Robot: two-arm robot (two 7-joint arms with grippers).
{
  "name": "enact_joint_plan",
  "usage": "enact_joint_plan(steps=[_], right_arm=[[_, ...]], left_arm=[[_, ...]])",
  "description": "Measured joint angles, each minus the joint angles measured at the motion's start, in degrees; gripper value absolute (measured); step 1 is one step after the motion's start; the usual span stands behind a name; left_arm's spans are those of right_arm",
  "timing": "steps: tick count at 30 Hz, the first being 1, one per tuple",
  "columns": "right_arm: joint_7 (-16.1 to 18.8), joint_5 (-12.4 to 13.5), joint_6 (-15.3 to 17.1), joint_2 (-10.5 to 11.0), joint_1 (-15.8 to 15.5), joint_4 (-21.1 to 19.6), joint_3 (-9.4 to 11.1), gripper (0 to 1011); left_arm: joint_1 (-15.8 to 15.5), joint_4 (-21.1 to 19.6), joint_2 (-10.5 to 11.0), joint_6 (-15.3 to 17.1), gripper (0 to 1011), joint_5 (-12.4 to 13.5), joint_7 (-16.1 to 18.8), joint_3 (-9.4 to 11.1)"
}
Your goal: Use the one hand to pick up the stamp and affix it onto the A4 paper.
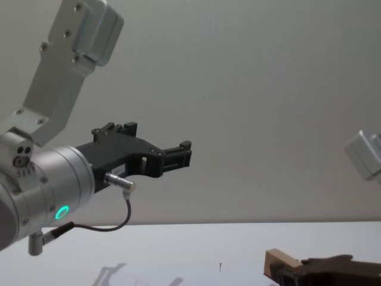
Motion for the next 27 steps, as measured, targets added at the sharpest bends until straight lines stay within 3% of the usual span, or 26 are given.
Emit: enact_joint_plan(steps=[27], right_arm=[[0.3, -0.7, 2.7, 0.1, -0.3, 1.6, -0.8, 218]], left_arm=[[0.0, 0.0, 0.0, 0.0, 1001, 0.0, 0.0, 0.0]])
